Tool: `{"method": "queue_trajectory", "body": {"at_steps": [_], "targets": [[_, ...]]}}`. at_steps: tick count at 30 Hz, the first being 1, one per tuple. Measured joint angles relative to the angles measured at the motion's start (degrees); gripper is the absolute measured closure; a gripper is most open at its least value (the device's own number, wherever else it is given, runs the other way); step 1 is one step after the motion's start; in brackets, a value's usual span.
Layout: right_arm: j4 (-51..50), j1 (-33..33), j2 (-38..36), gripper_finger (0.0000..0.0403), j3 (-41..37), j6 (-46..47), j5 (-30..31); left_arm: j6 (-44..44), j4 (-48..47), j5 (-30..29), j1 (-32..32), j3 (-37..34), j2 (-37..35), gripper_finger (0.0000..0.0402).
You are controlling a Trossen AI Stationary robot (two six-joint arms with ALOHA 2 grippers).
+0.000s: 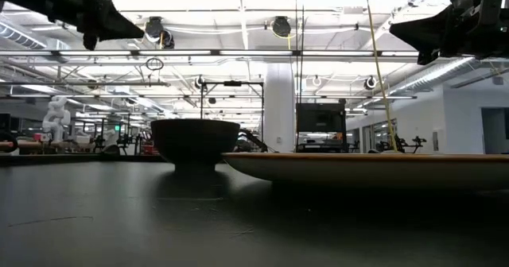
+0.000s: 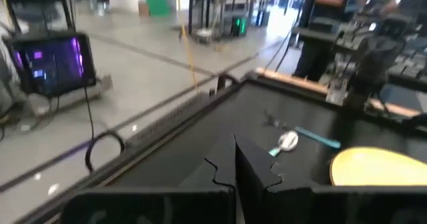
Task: Set table place
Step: Put the black bowl on the yellow plate
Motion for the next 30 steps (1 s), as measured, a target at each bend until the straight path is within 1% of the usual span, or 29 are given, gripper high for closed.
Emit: {"method": "queue_trajectory", "body": {"at_steps": [5,9,13,18,20,24,26,30], "targets": [[-0.1,0.0,0.04,0.0403,0.0,0.06,0.01,-4.2,-2.52,-0.8,0.87,3.58,7.42,0.04],[-0.39,0.0,0.11,0.0403,0.02,0.23,0.01,-4.46,-4.03,-0.75,2.07,5.45,12.43,0.04],[-0.65,0.0,0.13,0.0403,0.0,0.54,0.01,-3.52,-3.44,-0.12,3.23,5.9,14.66,0.0401],[-0.78,0.0,0.13,0.0403,0.02,0.56,0.01,-2.5,-2.89,1.89,4.35,5.9,15.07,0.0401],[-0.8,0.0,0.13,0.0403,0.02,0.56,0.01,-2.49,-2.9,3.91,5.06,5.9,15.19,0.0401],[-0.78,0.0,0.13,0.0403,0.01,0.56,0.01,-2.8,-4.53,10.55,7.31,7.83,17.67,0.0401],[-0.78,0.0,0.13,0.0403,-0.01,0.56,0.01,-2.59,-6.27,12.1,7.99,10.19,19.85,0.0401],[-0.76,0.0,0.15,0.0403,0.0,0.56,0.01,-0.15,-10.5,13.41,8.53,15.13,24.63,0.0401]]}}
